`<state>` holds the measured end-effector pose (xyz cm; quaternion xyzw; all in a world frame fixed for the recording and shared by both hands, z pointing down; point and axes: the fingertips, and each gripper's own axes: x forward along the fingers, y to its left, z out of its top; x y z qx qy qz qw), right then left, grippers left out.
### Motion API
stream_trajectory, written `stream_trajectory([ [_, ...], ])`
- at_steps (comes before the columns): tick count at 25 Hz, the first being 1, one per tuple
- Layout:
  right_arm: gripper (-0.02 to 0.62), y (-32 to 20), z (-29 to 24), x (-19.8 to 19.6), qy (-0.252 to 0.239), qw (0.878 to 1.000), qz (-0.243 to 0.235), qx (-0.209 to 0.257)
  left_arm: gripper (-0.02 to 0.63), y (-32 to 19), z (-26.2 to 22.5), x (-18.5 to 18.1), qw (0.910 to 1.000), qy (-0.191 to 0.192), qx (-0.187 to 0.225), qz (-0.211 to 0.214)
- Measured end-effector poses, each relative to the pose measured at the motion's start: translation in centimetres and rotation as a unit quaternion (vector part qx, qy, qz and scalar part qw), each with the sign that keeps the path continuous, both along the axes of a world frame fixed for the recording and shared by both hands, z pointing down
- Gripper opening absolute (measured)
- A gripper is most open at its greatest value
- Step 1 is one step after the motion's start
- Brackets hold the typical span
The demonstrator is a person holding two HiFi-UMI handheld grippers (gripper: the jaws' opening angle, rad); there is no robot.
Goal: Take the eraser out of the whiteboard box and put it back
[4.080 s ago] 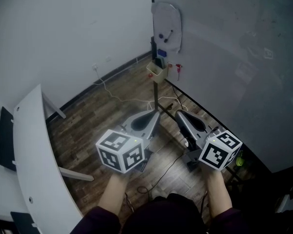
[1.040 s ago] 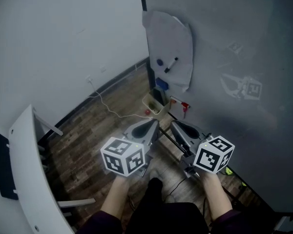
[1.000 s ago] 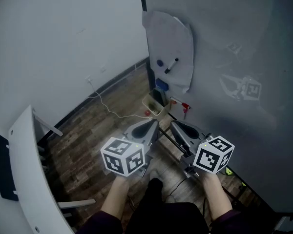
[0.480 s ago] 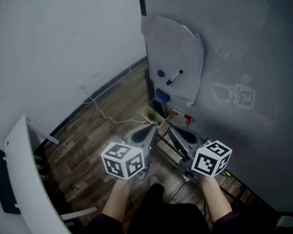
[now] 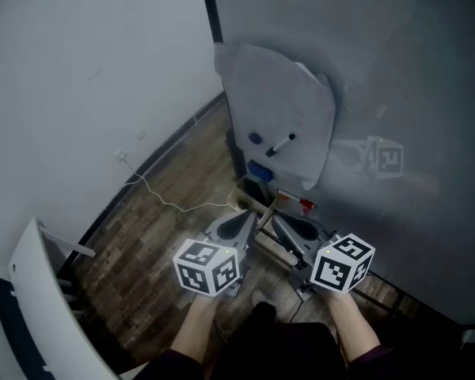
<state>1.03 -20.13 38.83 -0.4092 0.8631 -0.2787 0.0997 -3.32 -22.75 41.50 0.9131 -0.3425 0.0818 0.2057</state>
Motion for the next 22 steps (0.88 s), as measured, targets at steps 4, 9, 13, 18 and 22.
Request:
stream_trajectory([
  [4, 0.003, -1.4, 0.4, 0.0, 0.003, 1.0, 0.02, -0.005, 0.006, -1.9, 1.0, -0.1, 0.9999, -0.004, 0.001, 0.013],
  [9, 0.003, -2.7, 1.3, -0.1, 0.002, 0.999, 0.035, -0.014, 0.008, -4.4, 2.5, -0.2, 0.9998, -0.009, -0.003, 0.018],
  [13, 0.003, -3.5, 1.9, -0.3, 0.005, 0.999, 0.035, -0.02, 0.009, -6.1, 4.0, -0.2, 0.9996, -0.021, -0.009, 0.014],
  [18, 0.003, -4.4, 2.8, -0.2, 0.005, 0.999, 0.037, -0.03, 0.067, -8.1, 6.0, 0.0, 0.9989, -0.037, -0.023, 0.018],
  [22, 0.003, -5.1, 3.6, -0.1, 0.002, 0.999, 0.037, -0.039, 0.131, -9.3, 7.2, 0.3, 0.9978, -0.054, -0.031, 0.022],
])
